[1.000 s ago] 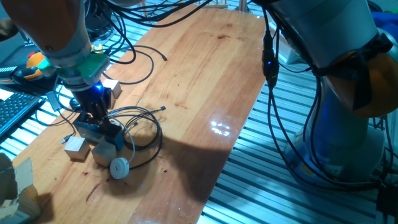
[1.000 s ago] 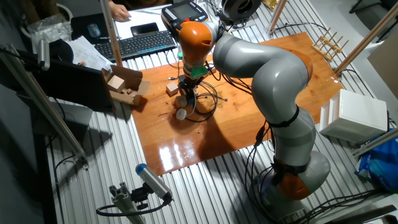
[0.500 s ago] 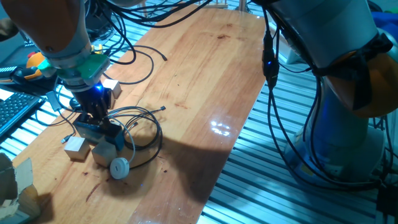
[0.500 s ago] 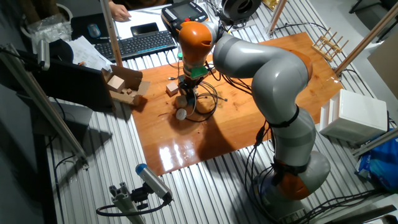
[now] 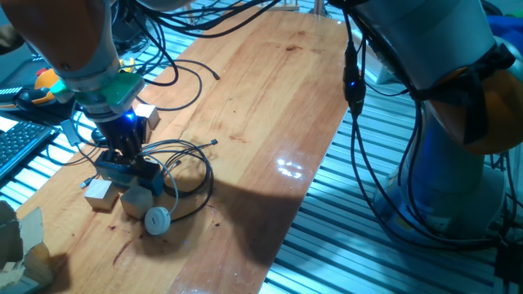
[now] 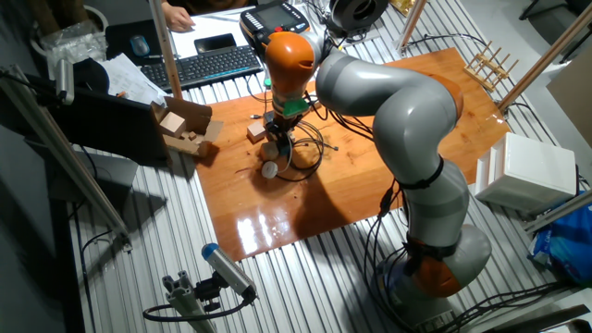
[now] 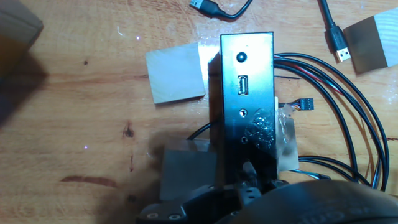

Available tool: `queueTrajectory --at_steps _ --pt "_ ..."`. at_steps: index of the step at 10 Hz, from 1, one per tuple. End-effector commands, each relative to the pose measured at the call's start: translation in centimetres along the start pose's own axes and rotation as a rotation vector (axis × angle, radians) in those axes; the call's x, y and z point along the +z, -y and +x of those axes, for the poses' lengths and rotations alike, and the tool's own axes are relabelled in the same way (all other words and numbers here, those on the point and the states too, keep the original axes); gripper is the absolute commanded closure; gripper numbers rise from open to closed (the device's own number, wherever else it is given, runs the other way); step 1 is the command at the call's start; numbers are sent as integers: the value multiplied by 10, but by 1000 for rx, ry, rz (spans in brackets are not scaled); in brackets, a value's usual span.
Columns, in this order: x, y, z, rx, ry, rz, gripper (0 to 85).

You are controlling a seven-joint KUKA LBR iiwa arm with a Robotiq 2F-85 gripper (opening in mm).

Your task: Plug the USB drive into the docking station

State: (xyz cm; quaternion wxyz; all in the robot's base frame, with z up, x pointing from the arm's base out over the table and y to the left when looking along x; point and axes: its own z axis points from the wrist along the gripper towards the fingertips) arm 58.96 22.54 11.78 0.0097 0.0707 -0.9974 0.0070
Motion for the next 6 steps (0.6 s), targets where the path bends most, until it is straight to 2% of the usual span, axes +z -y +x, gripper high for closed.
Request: queueTrajectory --at_steps 1,6 --pt "0 0 0 2 0 0 850" --pt "7 0 -2 11 15 8 850"
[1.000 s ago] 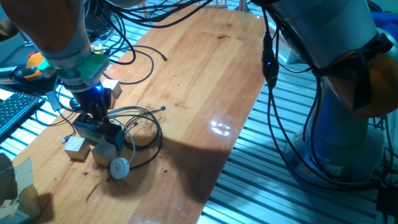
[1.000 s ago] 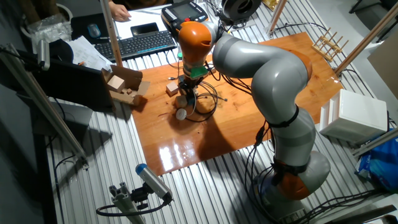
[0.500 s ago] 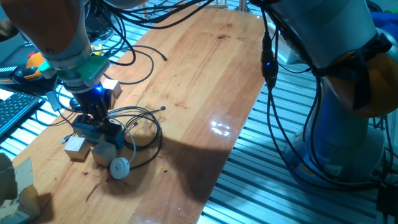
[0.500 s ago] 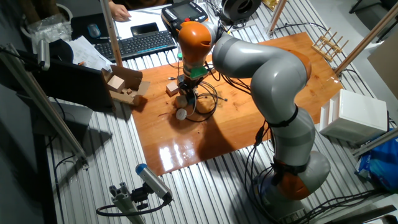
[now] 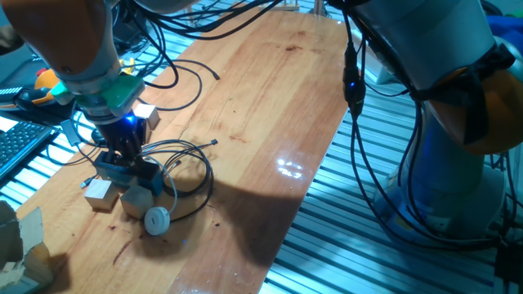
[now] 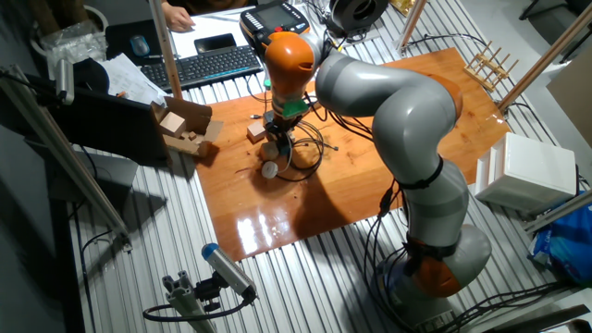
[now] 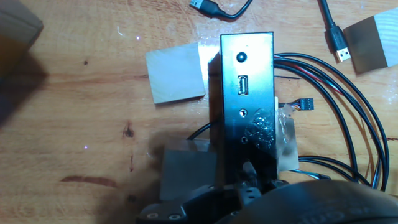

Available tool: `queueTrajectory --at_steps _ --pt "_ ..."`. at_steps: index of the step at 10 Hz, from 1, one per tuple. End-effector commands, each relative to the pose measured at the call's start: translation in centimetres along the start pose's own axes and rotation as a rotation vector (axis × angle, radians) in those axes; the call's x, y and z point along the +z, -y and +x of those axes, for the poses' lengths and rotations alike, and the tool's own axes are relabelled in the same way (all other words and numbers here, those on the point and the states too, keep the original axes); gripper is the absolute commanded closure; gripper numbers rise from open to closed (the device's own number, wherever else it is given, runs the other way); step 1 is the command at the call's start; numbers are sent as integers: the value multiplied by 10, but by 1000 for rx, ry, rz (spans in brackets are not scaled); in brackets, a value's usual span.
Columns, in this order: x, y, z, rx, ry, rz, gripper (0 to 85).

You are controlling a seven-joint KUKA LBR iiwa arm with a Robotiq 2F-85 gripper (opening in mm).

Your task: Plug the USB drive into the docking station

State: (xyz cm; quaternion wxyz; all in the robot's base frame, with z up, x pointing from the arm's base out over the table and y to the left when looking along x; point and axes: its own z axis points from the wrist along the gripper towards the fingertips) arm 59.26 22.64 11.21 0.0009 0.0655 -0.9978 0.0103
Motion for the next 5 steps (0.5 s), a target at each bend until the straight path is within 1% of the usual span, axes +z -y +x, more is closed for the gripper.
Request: queueTrajectory --at_steps 1,2,3,4,5 --pt "2 0 0 2 1 2 850" --pt "2 0 0 0 0 4 850" --pt "0 0 -2 0 -10 3 850" --pt "-1 -1 -2 8 -12 1 850" --pt "-1 -1 -2 16 -6 8 680"
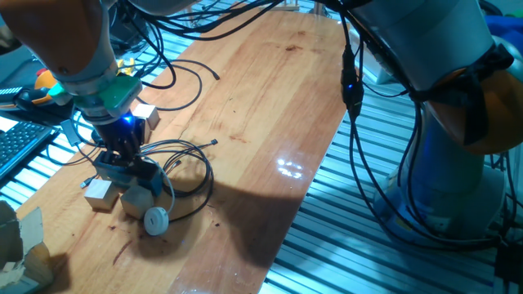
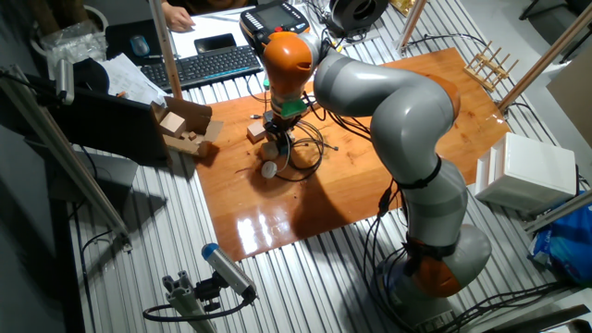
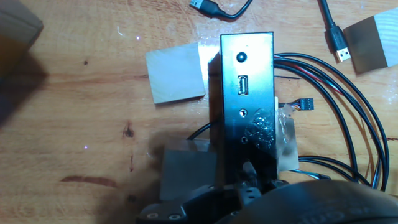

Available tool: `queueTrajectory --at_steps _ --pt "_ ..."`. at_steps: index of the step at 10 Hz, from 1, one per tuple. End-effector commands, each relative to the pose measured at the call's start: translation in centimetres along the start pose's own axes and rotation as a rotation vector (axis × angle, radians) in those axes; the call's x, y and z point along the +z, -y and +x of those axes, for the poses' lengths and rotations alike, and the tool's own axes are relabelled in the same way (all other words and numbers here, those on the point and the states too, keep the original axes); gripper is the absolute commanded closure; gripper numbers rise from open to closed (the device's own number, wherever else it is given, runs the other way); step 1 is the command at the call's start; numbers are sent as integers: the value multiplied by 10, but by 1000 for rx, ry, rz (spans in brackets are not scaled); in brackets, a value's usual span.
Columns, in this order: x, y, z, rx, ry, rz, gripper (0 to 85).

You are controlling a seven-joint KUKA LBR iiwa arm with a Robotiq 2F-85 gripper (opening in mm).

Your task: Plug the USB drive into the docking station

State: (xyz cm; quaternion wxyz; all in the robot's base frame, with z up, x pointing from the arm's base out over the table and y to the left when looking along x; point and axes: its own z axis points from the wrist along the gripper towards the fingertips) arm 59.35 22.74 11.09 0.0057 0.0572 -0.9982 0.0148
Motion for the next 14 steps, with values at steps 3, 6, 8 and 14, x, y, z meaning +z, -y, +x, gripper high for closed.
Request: queueTrajectory --at_steps 3,6,8,14 --pt "-3 0 -1 19 4 -4 510" --pt "-7 -4 -2 65 9 -25 340" --pt "-26 -14 -5 99 13 -17 340" --pt "-107 2 -14 90 1 -53 510"
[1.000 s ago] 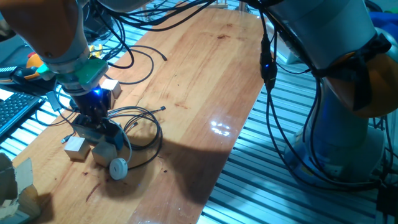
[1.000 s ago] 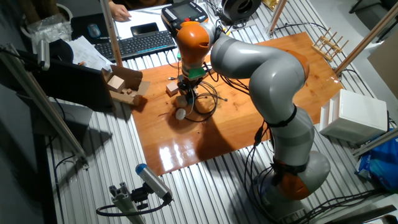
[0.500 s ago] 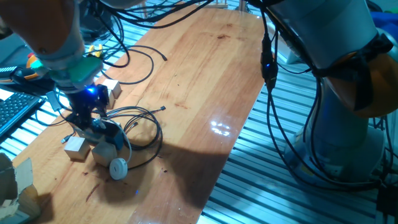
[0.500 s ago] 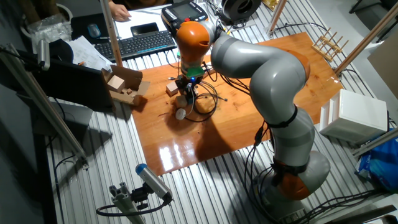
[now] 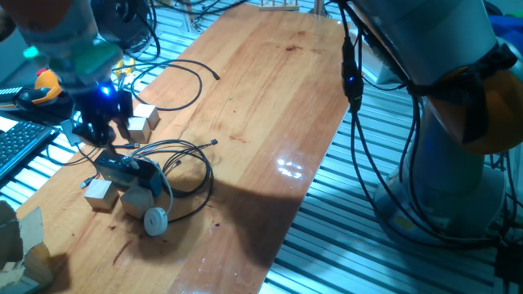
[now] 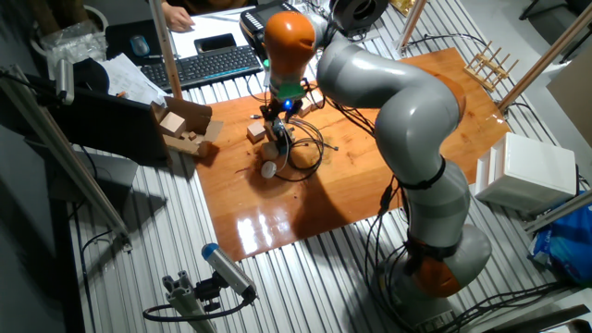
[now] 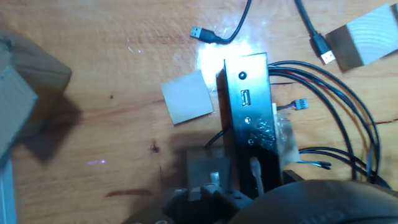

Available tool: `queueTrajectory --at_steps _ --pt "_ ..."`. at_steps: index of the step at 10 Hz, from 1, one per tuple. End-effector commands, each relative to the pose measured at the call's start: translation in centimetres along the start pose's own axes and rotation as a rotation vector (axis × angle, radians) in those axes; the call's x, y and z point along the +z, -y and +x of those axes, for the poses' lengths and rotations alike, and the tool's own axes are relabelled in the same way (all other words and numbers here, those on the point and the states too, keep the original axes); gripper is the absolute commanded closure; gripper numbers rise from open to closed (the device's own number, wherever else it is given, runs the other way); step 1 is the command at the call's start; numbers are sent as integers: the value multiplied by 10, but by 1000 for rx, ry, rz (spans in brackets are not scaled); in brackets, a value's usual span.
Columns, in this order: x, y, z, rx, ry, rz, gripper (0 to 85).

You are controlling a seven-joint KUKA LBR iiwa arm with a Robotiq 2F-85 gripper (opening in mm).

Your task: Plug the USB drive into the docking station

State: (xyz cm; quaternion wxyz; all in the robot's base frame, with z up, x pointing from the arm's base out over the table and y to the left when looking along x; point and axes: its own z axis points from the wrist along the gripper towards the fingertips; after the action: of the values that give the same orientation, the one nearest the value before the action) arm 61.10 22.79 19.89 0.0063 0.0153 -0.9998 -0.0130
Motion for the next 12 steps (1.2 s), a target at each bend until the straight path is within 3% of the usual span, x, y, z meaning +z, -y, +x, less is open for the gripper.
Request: queueTrajectory --at_steps 1,2,4,6,8,10,12 --pt "-29 7 -5 -19 0 -6 680" --pt "-39 20 -12 -53 -1 -11 850" --pt "-56 52 -25 -125 -2 -16 850" --pt "-67 78 -26 -167 42 23 850" --pt "-76 102 -25 -208 32 33 850" --pt "-74 108 -26 -219 35 3 850" --pt "-73 107 -26 -217 37 6 850"
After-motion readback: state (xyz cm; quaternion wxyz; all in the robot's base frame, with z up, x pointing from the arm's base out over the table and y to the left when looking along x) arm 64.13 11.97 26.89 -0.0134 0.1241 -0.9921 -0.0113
